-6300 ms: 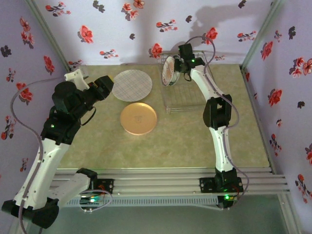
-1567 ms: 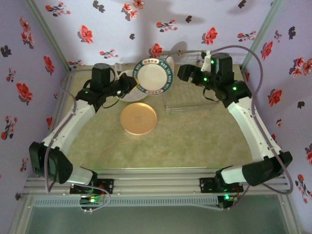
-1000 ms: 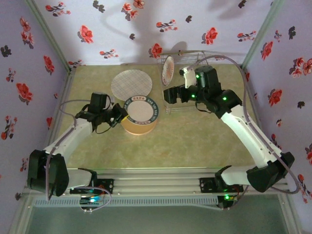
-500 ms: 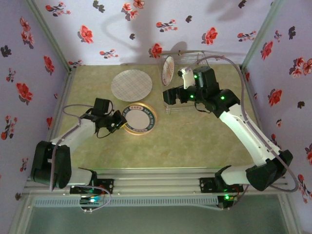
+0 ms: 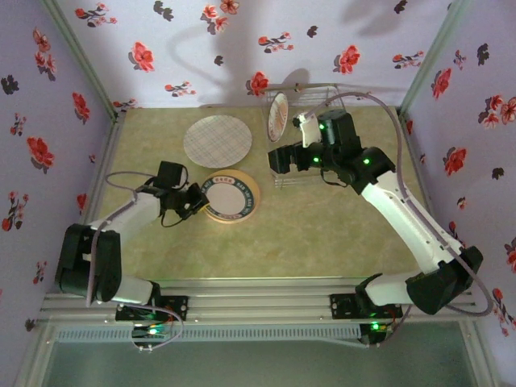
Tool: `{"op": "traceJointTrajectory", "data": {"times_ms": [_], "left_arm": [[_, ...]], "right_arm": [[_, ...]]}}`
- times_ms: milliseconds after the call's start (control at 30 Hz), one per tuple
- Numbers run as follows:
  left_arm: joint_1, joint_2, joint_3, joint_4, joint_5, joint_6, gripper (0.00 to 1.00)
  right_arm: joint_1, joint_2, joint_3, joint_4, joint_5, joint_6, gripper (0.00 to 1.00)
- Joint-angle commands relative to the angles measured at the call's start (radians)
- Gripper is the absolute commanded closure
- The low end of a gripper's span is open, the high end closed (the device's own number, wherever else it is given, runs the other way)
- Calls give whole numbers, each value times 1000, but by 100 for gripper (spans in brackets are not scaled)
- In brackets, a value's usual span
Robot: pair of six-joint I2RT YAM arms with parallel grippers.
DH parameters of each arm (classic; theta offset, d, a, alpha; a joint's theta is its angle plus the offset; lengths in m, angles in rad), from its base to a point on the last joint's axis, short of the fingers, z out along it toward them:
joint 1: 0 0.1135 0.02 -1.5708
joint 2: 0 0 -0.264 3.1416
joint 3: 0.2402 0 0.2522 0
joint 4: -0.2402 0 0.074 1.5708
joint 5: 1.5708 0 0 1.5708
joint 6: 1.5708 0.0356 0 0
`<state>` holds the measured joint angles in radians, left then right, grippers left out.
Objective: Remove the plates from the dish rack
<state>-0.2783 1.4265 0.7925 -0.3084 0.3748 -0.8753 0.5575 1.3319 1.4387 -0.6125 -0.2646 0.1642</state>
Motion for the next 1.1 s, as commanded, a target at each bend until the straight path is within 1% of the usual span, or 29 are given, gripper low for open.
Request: {"op": "traceJointTrajectory", "data": {"times_ms": [0, 100, 167, 233, 300, 400, 600, 967, 1067], "left_arm": [[4, 25, 36, 5, 3, 32, 100], [4, 50, 56, -21, 7, 39, 100], [3, 63, 74, -44, 7, 53, 94], [1, 73, 93, -70, 7, 63, 85], [-1, 80, 112, -98, 4, 74, 81], [-2, 96, 142, -145, -7, 91, 71], [-15, 123, 201, -232, -37, 131, 59], [-43, 189, 295, -357, -94, 191, 51], [-50, 198, 320, -381, -114, 202, 51]], "right_arm": [[9, 6, 14, -11, 15, -2, 1], [9, 2, 12, -13, 20, 0, 1], [8, 0, 16, -13, 20, 0, 1], [9, 1, 19, -12, 20, 0, 1], [9, 4, 21, -9, 18, -2, 1], [8, 5, 22, 0, 2, -2, 1], [9, 20, 31, -4, -5, 0, 1], [9, 36, 38, -14, 15, 7, 1], [9, 39, 42, -12, 31, 8, 1]]}}
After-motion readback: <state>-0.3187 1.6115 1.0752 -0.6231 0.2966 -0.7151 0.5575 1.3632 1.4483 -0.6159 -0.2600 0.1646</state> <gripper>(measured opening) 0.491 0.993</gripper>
